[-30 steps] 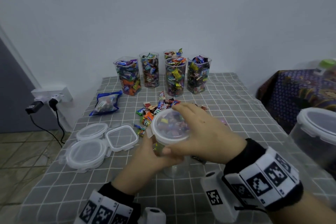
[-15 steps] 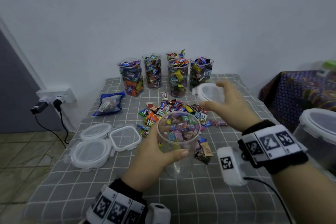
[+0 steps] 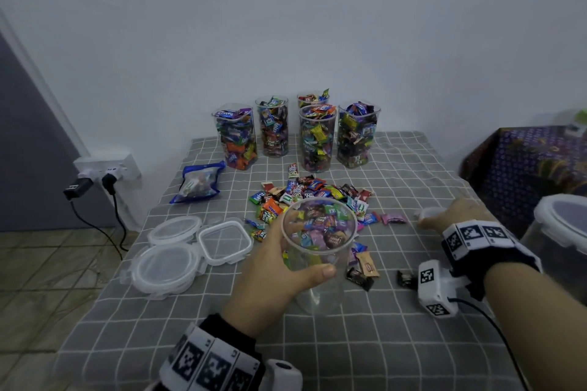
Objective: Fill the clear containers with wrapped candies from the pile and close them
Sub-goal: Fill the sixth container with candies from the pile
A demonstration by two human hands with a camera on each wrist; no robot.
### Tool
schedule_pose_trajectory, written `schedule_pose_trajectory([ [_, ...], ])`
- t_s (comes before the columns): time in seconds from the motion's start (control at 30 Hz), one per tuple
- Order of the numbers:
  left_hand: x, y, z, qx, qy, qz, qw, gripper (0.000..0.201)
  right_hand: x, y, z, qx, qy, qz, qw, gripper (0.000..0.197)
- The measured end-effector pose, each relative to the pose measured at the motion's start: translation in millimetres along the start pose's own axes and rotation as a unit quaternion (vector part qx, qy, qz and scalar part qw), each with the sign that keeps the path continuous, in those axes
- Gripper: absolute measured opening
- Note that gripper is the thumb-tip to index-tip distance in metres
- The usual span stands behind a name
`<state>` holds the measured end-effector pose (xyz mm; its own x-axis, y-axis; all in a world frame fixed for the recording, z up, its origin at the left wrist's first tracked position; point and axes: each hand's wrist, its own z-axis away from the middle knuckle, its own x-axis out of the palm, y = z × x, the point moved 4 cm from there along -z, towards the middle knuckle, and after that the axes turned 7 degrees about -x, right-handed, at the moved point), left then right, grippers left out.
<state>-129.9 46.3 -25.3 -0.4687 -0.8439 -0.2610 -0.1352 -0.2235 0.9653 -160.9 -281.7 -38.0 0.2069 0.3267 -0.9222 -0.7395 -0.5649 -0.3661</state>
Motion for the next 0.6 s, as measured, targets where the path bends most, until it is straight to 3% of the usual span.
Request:
schedule_pose_trajectory([
  [0.07, -0.9, -0.5, 1.0, -0.003, -0.012, -0.004, 1.0, 0.091, 1.0, -7.8, 3.4, -0.013, 0.009, 0.016, 1.0, 0.085],
  [0.17, -9.3, -0.8, 1.2, -0.013, -0.075, -0.046, 0.996, 0.099, 4.4, -29.7, 6.7, -0.086, 0.019, 0.036, 0.996, 0.091],
  [0.4, -74.8, 13.7, -19.9, -0.071, -0.096, -0.267, 0.956, 0.121, 32.9, -88.9, 24.0, -0.292, -0.108, 0.063, 0.948, 0.104],
  [0.53, -73.9, 21.9, -61.0, -0.055, -0.102, -0.348, 0.93, 0.113, 44.1, -118.7, 30.4, -0.358, -0.147, 0.083, 0.918, 0.109],
  [0.6, -63.3, 18.0, -88.1, -0.054, -0.122, -0.407, 0.903, 0.112, 46.5, -131.3, 33.0, -0.378, -0.162, 0.117, 0.904, 0.109],
])
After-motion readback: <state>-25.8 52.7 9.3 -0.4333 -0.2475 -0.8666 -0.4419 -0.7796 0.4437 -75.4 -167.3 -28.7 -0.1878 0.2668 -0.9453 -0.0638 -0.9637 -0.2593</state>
